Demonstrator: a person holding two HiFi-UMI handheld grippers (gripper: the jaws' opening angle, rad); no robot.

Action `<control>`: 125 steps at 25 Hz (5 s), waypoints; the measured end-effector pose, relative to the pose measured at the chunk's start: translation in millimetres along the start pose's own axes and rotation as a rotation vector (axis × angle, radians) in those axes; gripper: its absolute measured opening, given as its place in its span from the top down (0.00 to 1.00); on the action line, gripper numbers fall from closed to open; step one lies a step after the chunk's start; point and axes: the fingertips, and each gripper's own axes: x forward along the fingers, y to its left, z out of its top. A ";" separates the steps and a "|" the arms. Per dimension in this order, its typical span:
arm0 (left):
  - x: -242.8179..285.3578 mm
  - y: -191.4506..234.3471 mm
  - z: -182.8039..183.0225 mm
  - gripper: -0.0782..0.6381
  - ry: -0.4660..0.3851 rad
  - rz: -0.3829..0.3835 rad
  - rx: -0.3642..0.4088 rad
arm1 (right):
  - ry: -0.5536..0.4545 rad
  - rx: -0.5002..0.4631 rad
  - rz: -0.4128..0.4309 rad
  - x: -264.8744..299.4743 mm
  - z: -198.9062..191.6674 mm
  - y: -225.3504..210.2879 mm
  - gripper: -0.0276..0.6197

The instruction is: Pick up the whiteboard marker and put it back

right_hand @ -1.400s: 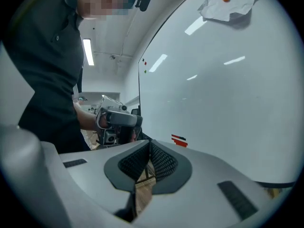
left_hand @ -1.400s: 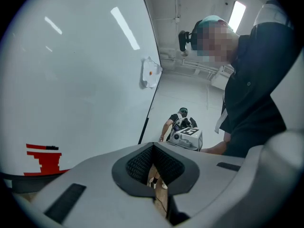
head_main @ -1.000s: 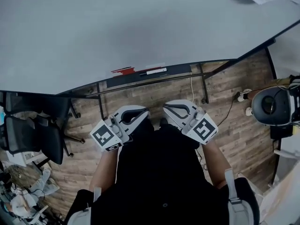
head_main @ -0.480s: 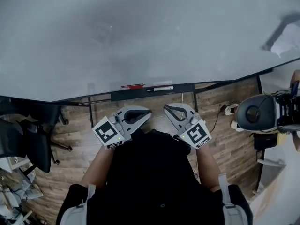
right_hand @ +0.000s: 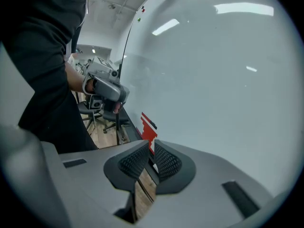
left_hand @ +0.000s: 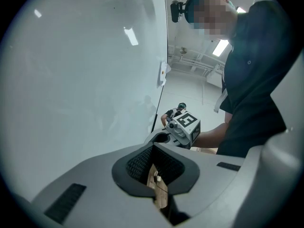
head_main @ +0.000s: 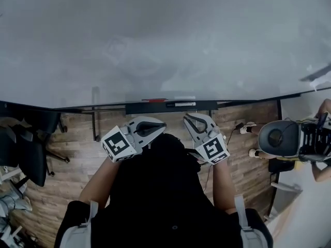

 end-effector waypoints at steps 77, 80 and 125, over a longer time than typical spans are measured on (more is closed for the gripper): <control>1.6 7.0 -5.9 0.88 -0.040 0.275 0.007 | 0.263 -0.447 0.016 73.7 -102.2 -28.5 0.84; -2.4 9.7 -5.4 0.88 -0.041 0.286 0.008 | 0.196 -0.424 0.008 66.4 -88.6 -28.6 0.84; 25.5 -18.8 67.9 0.88 -0.028 0.138 0.119 | -0.821 0.467 0.548 -109.1 80.7 -34.3 0.84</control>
